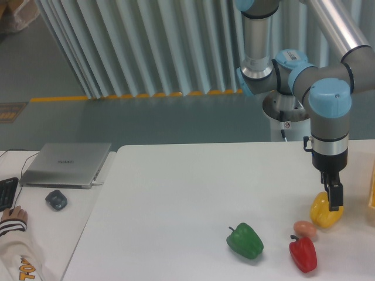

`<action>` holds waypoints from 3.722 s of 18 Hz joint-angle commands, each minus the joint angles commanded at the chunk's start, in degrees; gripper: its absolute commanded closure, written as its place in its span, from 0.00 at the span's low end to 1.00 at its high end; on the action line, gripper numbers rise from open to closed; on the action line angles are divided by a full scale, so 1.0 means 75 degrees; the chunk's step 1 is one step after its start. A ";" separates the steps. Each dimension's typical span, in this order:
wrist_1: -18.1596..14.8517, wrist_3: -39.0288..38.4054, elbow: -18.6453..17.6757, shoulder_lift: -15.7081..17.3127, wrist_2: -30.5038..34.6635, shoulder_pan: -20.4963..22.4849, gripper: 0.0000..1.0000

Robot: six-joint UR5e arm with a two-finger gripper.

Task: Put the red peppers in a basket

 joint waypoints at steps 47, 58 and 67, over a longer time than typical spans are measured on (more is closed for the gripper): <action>0.2074 -1.1551 0.0222 -0.1066 -0.0634 -0.0492 0.00; 0.2156 -1.2340 0.0398 -0.1430 -0.0645 -0.0750 0.00; 0.2156 -1.2281 0.0609 -0.1640 -0.0621 -0.0727 0.00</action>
